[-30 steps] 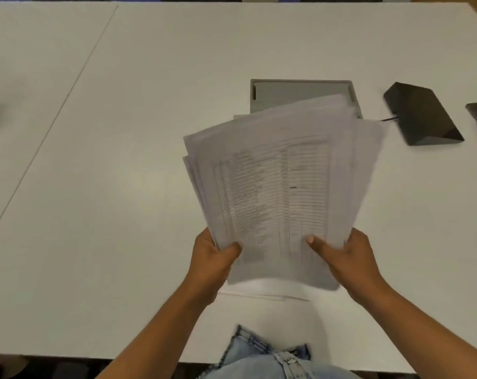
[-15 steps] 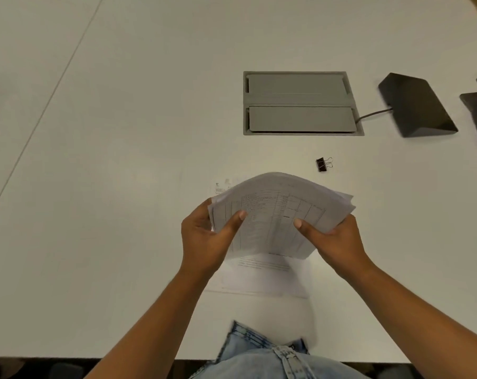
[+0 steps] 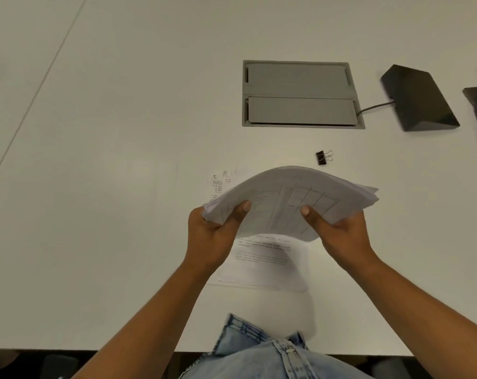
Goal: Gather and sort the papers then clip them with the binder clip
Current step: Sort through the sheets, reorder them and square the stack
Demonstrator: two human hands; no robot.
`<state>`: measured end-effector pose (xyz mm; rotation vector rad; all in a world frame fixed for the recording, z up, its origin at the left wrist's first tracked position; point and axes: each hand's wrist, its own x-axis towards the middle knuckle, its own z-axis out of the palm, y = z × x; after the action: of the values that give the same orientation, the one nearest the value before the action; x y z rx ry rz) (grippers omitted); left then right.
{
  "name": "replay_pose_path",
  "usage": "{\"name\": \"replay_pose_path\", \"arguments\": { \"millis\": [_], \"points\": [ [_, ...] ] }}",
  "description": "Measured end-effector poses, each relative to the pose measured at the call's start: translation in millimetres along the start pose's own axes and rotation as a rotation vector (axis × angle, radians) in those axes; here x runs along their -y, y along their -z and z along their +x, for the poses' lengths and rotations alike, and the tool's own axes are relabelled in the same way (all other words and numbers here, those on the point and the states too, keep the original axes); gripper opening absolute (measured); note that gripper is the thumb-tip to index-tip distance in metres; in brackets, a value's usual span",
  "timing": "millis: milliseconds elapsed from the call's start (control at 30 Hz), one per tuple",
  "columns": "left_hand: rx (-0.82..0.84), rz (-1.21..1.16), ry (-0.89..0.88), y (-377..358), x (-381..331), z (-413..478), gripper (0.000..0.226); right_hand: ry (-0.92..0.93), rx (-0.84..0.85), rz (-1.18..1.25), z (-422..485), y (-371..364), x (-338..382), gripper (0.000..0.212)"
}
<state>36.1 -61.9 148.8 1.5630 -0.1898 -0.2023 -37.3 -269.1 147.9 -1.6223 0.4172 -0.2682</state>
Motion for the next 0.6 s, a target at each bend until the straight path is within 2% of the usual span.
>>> {"name": "replay_pose_path", "arguments": {
  "millis": [67,167,267,367,533,600],
  "points": [
    [-0.001,0.001,0.007,-2,7,0,0.040,0.009,0.042,-0.051,1,0,-5,0.041],
    [0.022,0.050,0.110,-3,26,1,0.032,-0.079,0.125,-0.161,0,-3,-26,0.044],
    [0.037,0.057,0.195,-2,34,4,0.027,-0.166,0.157,-0.204,-2,-1,-40,0.037],
    [0.069,0.047,0.212,2,28,9,0.030,-0.220,0.164,-0.179,-7,4,-43,0.020],
    [0.033,-0.045,0.332,9,16,7,0.024,-0.263,0.100,-0.107,-13,9,-32,0.023],
    [0.065,-0.087,0.408,12,14,0,0.033,-0.304,0.066,0.012,-15,10,-27,0.028]
  ]
}}
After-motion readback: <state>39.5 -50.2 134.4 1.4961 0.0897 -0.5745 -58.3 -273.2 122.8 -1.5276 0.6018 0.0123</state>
